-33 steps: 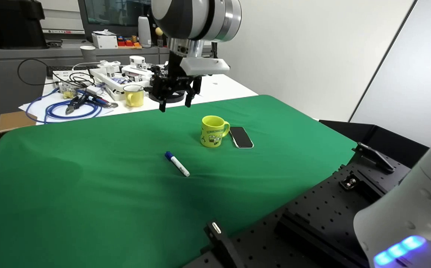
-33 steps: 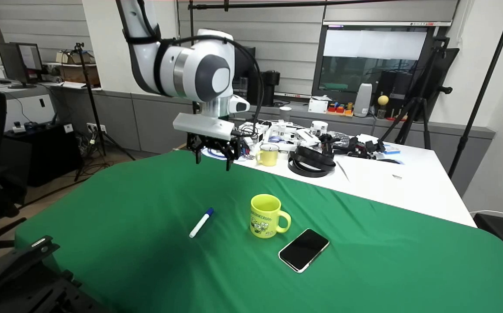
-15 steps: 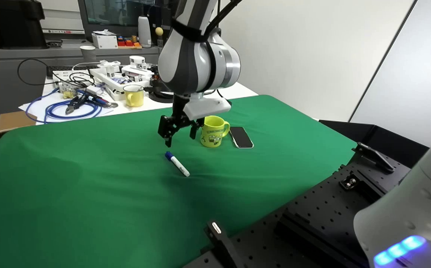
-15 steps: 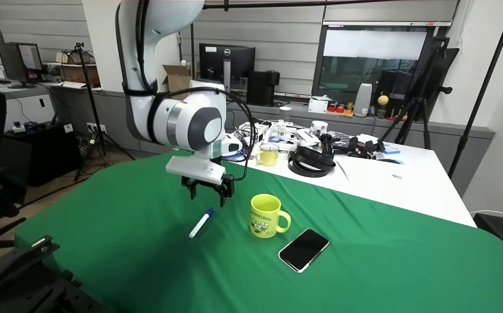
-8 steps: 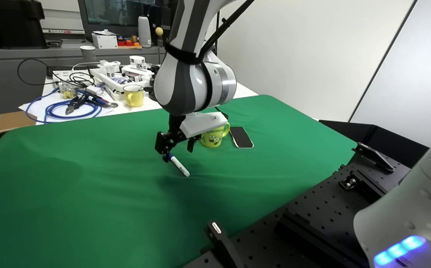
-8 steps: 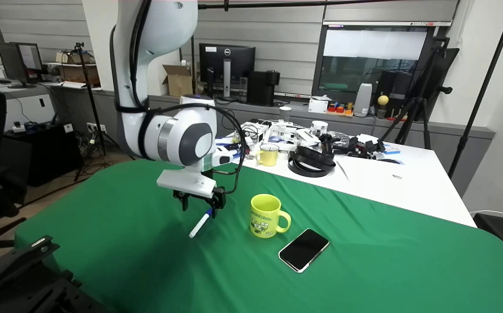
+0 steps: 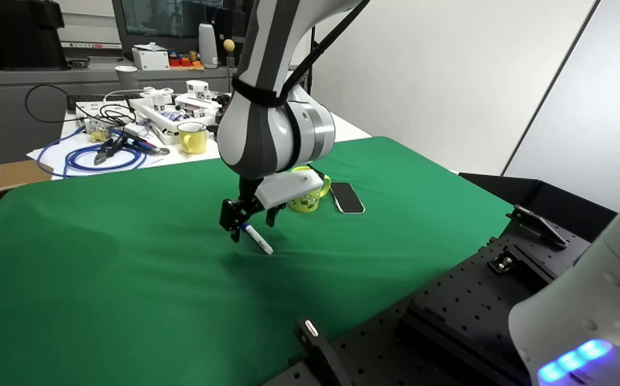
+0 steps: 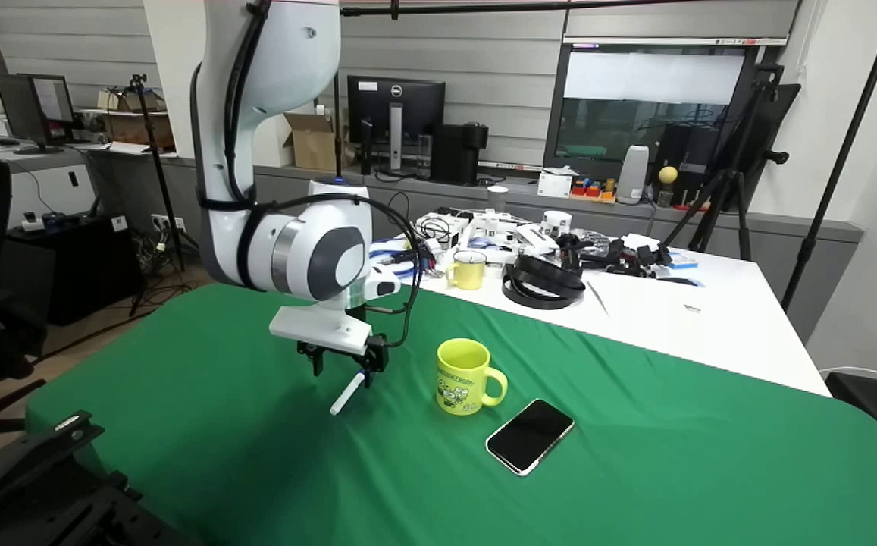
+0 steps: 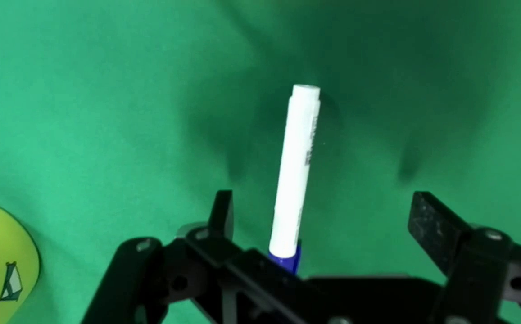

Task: Put the blue marker inside the yellow mug

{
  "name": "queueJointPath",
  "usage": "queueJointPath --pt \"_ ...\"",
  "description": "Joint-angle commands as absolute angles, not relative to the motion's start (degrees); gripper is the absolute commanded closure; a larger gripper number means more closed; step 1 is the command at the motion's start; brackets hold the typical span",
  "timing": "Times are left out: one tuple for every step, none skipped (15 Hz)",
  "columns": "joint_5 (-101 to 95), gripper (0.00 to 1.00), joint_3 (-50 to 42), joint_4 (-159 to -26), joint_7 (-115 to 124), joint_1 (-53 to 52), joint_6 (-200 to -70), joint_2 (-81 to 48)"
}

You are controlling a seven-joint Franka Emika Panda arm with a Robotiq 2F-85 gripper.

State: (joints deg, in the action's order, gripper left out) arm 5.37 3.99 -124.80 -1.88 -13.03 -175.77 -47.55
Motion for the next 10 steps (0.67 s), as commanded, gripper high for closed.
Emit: queueJointPath --pt "3.89 0.27 2.91 -122.95 0.9 -14.15 -176.1 -49.16" --pt "3.88 0.33 2.87 -122.79 0.89 -14.2 -176.09 -49.31" --pt "3.9 0.42 2.74 -122.65 0.96 -14.36 -176.11 -49.44" --pt "3.9 0.49 2.64 -122.49 0.98 -14.48 -176.09 -49.57" --pt "3.9 0.55 2.46 -122.38 1.04 -14.68 -176.06 -49.7" --pt "3.91 0.63 2.36 -122.42 1.01 -14.7 -176.17 -49.69" --pt "3.92 0.69 2.29 -122.42 0.99 -14.72 -176.27 -49.73" --pt "3.96 0.75 2.25 -122.48 0.98 -14.64 -176.39 -49.7" --pt "4.0 0.83 2.24 -122.49 0.98 -14.56 -176.49 -49.68" --pt "4.05 0.89 2.2 -122.53 0.97 -14.35 -176.64 -49.59"
